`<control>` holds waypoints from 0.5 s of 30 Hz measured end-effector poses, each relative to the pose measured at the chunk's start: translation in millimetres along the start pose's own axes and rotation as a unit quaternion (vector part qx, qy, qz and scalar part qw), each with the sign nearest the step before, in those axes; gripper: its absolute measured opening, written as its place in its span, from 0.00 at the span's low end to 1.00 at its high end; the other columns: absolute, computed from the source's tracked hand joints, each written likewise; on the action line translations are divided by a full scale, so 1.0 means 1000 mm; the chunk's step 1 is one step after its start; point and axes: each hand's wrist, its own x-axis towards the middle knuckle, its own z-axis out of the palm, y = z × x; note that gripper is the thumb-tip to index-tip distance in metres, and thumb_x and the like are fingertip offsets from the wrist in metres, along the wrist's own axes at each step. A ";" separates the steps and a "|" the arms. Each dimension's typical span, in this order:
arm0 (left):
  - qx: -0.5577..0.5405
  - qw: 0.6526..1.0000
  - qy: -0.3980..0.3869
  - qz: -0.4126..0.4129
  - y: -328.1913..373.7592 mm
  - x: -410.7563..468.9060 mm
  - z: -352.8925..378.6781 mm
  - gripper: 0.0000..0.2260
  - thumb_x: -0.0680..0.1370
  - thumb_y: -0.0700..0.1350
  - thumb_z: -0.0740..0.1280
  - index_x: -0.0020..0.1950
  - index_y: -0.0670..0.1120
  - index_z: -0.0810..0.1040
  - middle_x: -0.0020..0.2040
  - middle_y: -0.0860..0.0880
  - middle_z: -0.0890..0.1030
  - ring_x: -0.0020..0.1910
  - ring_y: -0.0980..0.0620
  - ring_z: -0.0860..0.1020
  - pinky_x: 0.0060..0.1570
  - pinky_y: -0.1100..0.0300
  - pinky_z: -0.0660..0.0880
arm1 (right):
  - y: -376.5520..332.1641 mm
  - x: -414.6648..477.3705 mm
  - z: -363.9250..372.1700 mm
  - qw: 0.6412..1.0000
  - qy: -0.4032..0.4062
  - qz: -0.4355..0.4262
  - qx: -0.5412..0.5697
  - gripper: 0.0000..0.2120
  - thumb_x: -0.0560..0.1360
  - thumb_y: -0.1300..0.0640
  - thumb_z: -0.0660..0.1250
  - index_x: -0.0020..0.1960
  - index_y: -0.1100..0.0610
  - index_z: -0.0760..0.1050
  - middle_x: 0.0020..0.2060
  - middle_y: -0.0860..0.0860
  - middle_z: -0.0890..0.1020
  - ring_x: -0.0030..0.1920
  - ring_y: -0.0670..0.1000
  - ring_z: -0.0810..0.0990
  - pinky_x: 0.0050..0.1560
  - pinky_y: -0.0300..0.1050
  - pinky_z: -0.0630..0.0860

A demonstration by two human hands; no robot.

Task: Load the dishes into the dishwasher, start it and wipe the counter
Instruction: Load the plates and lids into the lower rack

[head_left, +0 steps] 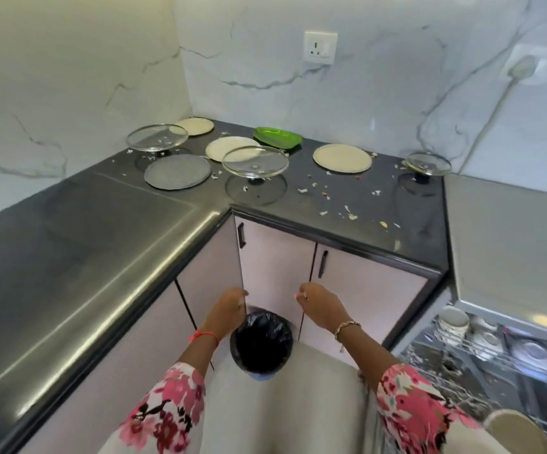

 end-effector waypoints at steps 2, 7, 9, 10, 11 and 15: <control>-0.009 1.000 0.020 0.011 -0.010 0.031 -0.020 0.15 0.77 0.33 0.57 0.63 0.38 0.71 0.64 0.40 0.72 0.65 0.43 0.69 0.64 0.55 0.64 | -0.011 0.038 -0.009 0.999 0.030 -0.003 0.023 0.14 0.80 0.55 0.54 0.52 0.64 0.73 0.49 0.58 0.78 0.49 0.58 0.78 0.51 0.50 0.74; -0.018 0.997 0.079 0.015 -0.034 0.124 -0.067 0.16 0.76 0.34 0.59 0.63 0.39 0.72 0.62 0.42 0.74 0.64 0.45 0.70 0.65 0.57 0.63 | -0.029 0.144 -0.032 0.991 0.101 -0.017 0.087 0.14 0.80 0.55 0.56 0.47 0.64 0.75 0.41 0.57 0.80 0.43 0.56 0.78 0.45 0.50 0.74; -0.017 0.995 0.096 0.016 -0.043 0.164 -0.083 0.15 0.74 0.33 0.60 0.59 0.39 0.74 0.58 0.42 0.76 0.61 0.45 0.72 0.62 0.57 0.65 | -0.034 0.188 -0.044 0.986 0.125 -0.012 0.108 0.13 0.80 0.55 0.57 0.46 0.63 0.75 0.40 0.56 0.79 0.42 0.56 0.77 0.41 0.45 0.70; -0.018 0.995 0.099 0.015 -0.048 0.183 -0.090 0.14 0.73 0.33 0.60 0.57 0.39 0.75 0.56 0.42 0.77 0.58 0.44 0.73 0.60 0.56 0.67 | -0.037 0.210 -0.050 0.983 0.137 -0.008 0.119 0.13 0.80 0.55 0.57 0.47 0.63 0.75 0.41 0.57 0.80 0.43 0.56 0.78 0.40 0.45 0.69; -0.021 0.995 0.099 0.011 -0.053 0.199 -0.096 0.13 0.72 0.33 0.61 0.55 0.39 0.76 0.54 0.42 0.77 0.57 0.44 0.74 0.59 0.56 0.68 | -0.039 0.229 -0.056 0.980 0.148 0.000 0.135 0.12 0.80 0.56 0.57 0.50 0.63 0.74 0.43 0.58 0.80 0.45 0.58 0.78 0.41 0.46 0.69; -0.020 0.995 0.102 -0.004 -0.070 0.265 -0.111 0.12 0.73 0.34 0.63 0.56 0.38 0.76 0.58 0.42 0.76 0.61 0.44 0.73 0.64 0.56 0.66 | -0.043 0.309 -0.082 0.954 0.196 0.052 0.220 0.15 0.79 0.54 0.59 0.60 0.63 0.70 0.49 0.61 0.81 0.51 0.60 0.78 0.49 0.49 0.72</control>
